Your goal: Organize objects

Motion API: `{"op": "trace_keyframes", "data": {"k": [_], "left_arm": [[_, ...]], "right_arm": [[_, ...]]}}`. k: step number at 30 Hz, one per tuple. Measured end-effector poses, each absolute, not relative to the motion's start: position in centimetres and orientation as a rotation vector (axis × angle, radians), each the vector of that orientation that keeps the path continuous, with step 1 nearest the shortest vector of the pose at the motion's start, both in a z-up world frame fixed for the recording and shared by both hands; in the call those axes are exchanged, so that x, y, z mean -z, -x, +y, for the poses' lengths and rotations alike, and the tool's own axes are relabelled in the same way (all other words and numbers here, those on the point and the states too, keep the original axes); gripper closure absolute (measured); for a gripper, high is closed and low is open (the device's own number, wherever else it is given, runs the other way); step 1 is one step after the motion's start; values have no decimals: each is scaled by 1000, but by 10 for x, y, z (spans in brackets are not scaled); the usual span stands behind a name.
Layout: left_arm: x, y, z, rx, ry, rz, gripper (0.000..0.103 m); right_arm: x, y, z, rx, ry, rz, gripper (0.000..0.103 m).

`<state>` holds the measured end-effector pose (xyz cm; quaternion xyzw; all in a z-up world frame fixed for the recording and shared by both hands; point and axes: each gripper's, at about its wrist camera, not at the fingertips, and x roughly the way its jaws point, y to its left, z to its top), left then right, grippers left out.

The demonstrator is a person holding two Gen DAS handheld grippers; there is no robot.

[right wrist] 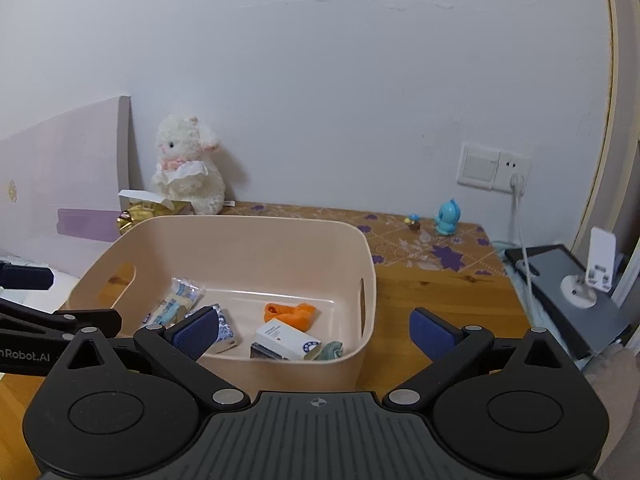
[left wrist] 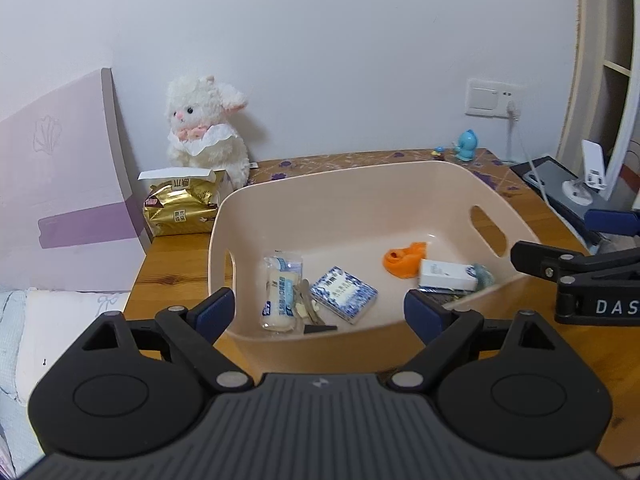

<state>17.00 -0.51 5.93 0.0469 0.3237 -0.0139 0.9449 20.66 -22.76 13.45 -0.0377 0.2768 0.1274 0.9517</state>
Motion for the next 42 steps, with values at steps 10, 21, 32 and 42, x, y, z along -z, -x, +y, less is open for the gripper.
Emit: {"op": "trace_keyframes", "data": {"k": [10, 21, 32, 42], "left_arm": [[-69, -116, -7, 40, -61, 664, 7], [-66, -68, -4, 3, -76, 650, 7], [-76, -24, 1, -10, -40, 622, 7], [-79, 2, -3, -20, -45, 616, 7]], "right_arm": [[-147, -155, -241, -247, 113, 584, 0], [-149, -107, -252, -229, 114, 603, 0], [-160, -68, -259, -251, 89, 593, 0], [-157, -42, -255, -275, 80, 619, 0]]}}
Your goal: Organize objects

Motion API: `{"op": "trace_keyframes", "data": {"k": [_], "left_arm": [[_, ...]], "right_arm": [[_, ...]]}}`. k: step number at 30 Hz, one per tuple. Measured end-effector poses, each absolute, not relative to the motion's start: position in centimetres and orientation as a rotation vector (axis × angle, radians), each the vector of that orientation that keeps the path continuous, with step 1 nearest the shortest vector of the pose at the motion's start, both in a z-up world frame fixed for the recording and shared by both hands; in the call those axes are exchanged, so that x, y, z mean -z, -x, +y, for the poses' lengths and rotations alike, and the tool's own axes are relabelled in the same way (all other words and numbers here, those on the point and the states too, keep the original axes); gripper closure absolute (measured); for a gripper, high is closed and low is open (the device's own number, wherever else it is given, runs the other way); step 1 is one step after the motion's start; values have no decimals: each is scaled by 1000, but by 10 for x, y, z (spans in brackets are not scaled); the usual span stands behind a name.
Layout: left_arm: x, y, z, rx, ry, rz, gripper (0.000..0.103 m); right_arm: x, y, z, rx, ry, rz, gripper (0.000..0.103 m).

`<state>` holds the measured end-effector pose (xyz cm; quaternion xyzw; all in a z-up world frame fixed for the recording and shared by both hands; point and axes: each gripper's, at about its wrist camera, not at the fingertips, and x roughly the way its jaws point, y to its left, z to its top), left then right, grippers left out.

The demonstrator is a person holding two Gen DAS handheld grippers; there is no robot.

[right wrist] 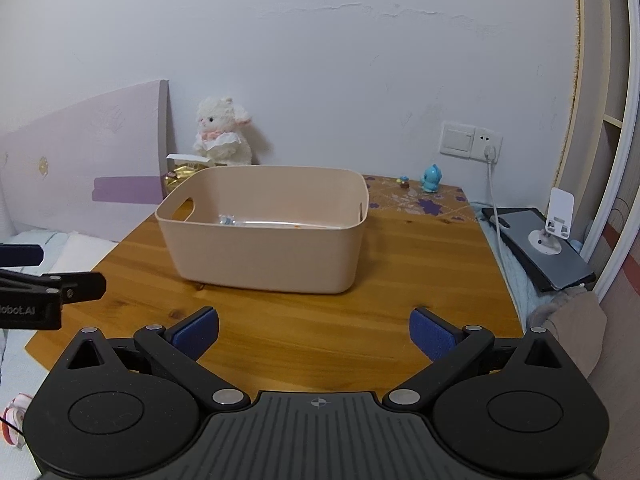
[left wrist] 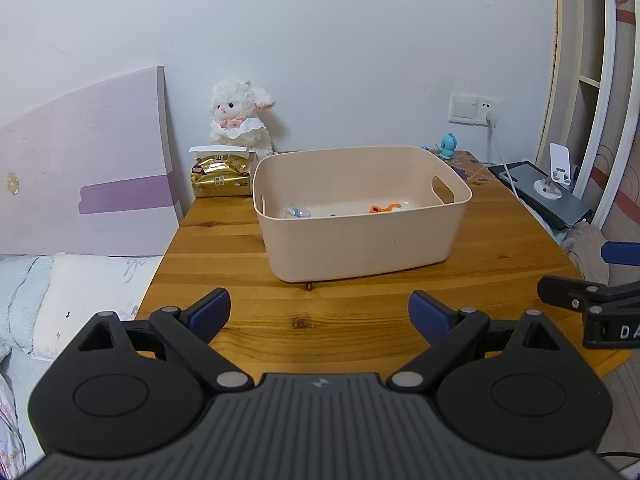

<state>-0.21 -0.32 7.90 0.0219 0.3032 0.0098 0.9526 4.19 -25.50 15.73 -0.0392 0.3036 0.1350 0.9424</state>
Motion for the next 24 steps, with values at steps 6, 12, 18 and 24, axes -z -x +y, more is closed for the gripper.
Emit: {"op": "trace_keyframes", "data": {"k": [6, 12, 18, 24], "left_arm": [[-81, 12, -3, -27, -45, 607, 7], [-84, 17, -1, -19, -41, 602, 7], [-83, 16, 1, -15, -31, 613, 7], [-82, 15, 1, -13, -36, 613, 6]], "right_arm": [[-159, -33, -253, -277, 87, 620, 0], [-158, -34, -254, -267, 83, 629, 0], [-157, -36, -257, -260, 76, 636, 0], [-154, -39, -259, -253, 69, 643, 0]]}}
